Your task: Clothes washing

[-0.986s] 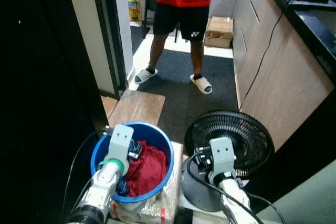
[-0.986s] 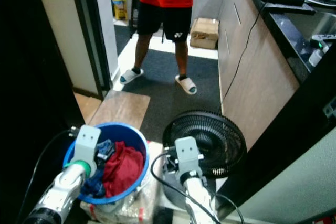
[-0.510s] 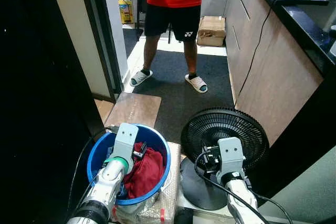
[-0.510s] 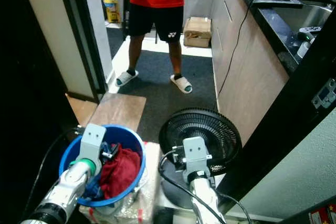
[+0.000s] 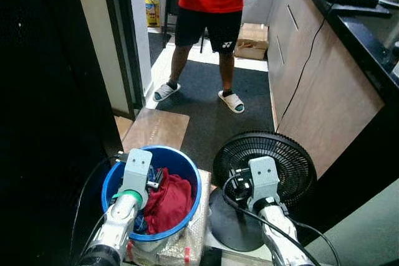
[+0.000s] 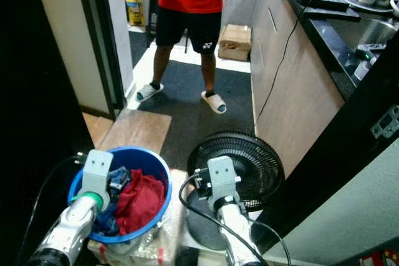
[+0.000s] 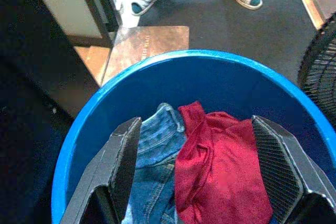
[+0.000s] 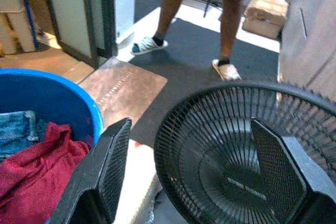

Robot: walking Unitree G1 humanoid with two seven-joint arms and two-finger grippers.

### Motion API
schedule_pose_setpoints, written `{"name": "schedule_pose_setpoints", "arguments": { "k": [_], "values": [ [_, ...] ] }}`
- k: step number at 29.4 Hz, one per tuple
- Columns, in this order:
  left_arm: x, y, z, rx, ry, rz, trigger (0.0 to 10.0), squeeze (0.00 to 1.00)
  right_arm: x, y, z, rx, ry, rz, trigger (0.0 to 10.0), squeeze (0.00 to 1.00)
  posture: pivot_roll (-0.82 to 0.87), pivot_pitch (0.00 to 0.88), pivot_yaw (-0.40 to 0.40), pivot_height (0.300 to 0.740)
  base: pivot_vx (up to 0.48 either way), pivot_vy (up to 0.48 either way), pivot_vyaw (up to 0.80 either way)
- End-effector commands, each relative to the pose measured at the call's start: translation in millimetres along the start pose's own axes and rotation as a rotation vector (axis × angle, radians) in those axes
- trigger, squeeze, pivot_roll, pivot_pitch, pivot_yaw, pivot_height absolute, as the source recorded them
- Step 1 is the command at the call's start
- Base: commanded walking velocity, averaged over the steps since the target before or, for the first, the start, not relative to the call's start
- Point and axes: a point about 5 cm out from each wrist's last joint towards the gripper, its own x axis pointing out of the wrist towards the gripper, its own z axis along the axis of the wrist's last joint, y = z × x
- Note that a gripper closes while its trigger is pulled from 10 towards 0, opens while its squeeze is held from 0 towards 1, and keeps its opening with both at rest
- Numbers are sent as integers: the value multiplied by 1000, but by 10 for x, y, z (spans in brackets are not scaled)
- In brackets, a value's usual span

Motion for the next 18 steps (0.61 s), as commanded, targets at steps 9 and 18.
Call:
{"name": "schedule_pose_setpoints", "arguments": {
  "k": [9,18],
  "values": [
    [-55,8,-9,-5,-22,7,10000,0,99,-4,120,-15,-37,24,10000,0,102,6,-37,740,0,0,0],
    [9,-111,172,-45,-68,-13,10000,0,95,-58,133,26,-45,-11,10000,0,79,17,-17,740,0,0,0]
  ]
}}
